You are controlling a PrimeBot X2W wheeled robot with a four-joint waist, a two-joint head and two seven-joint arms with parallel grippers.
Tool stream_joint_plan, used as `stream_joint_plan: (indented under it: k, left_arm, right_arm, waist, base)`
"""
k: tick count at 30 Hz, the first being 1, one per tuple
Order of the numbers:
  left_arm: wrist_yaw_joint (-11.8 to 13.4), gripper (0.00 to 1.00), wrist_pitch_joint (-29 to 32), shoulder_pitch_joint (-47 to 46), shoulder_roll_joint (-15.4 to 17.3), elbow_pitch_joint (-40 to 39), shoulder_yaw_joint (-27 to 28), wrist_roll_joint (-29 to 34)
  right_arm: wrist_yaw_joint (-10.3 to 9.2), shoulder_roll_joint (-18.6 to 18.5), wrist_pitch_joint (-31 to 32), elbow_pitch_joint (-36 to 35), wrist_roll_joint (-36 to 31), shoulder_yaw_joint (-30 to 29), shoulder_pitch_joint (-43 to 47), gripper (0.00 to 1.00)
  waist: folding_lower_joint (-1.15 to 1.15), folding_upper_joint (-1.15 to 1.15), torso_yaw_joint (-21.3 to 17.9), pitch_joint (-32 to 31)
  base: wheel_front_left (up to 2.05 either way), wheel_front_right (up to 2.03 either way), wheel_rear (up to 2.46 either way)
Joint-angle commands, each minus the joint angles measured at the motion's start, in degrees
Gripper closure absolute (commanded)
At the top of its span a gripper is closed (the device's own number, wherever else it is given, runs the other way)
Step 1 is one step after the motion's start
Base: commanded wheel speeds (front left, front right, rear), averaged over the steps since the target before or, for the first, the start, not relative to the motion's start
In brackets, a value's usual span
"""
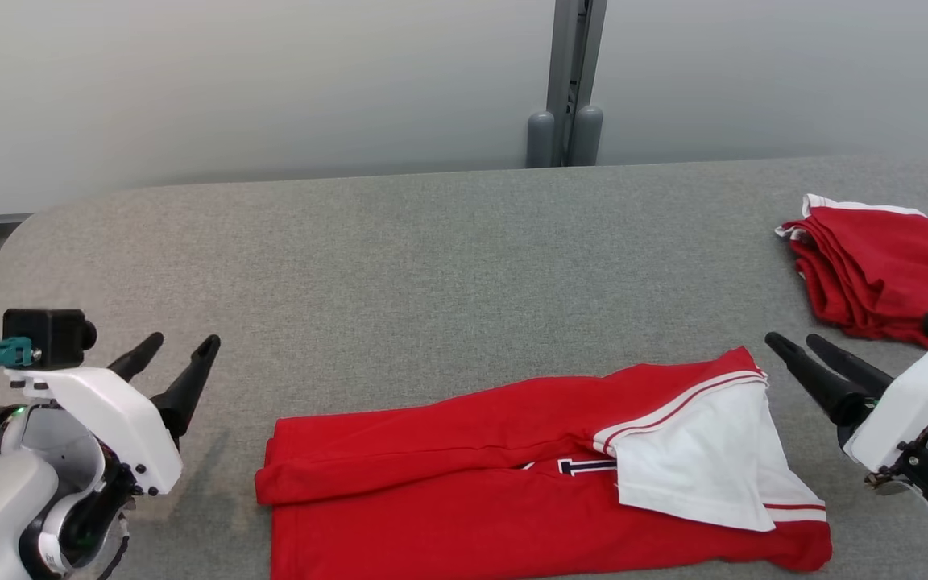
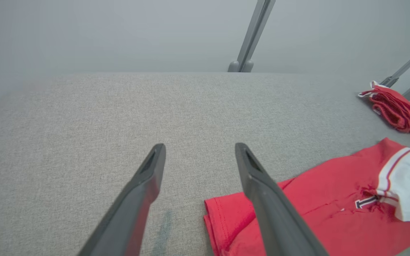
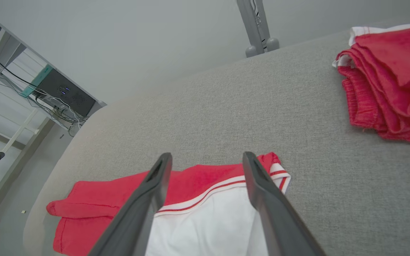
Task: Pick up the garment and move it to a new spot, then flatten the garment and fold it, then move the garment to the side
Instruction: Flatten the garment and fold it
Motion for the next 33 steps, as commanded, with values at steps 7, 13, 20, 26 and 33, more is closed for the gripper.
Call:
stream_joint_plan:
  k: [7, 13, 20, 26, 33]
  left_arm:
    - [8.9, 0.00, -16.5, 8.6, -2.1, -7.3, 4.1, 3.8]
    - [13.6, 0.00, -19.3, 15.4, -6.8, -10.3, 10.3, 9.2]
    - [12.2, 0.00, -19.3, 21.4, -11.3, -10.7, 15.4, 14.9]
    - [10.2, 0.00, -19.3, 23.0, -14.1, -9.9, 16.2, 15.6]
    - [8.8, 0.00, -19.3, 22.4, -15.4, -8.5, 16.2, 16.4]
  right_arm:
    - [0.04, 5.4, -11.9, 5.5, -6.8, -3.0, 4.5, 0.00]
    - [0.04, 9.5, -17.8, 10.8, -12.7, -5.5, 8.0, 0.00]
    - [0.04, 13.5, -19.1, 17.2, -18.9, -8.1, 10.5, 0.00]
    - [0.04, 16.8, -17.5, 23.3, -21.0, -9.9, 9.1, 0.00]
    - [0.03, 19.2, -14.2, 28.8, -21.0, -11.1, 7.7, 0.00]
  waist:
    - [0.00, 0.00, 0.7, -0.1]
    - [0.00, 0.00, 1.3, -0.4]
    - [0.00, 0.00, 2.0, -0.4]
    - [0.00, 0.00, 2.4, -0.1]
    - [0.00, 0.00, 3.2, 0.5]
  base:
    - [0.00, 0.00, 0.00]
    - [0.00, 0.00, 0.00]
    - [0.00, 0.00, 0.00]
    - [0.00, 0.00, 0.00]
    - [0.00, 0.00, 0.00]
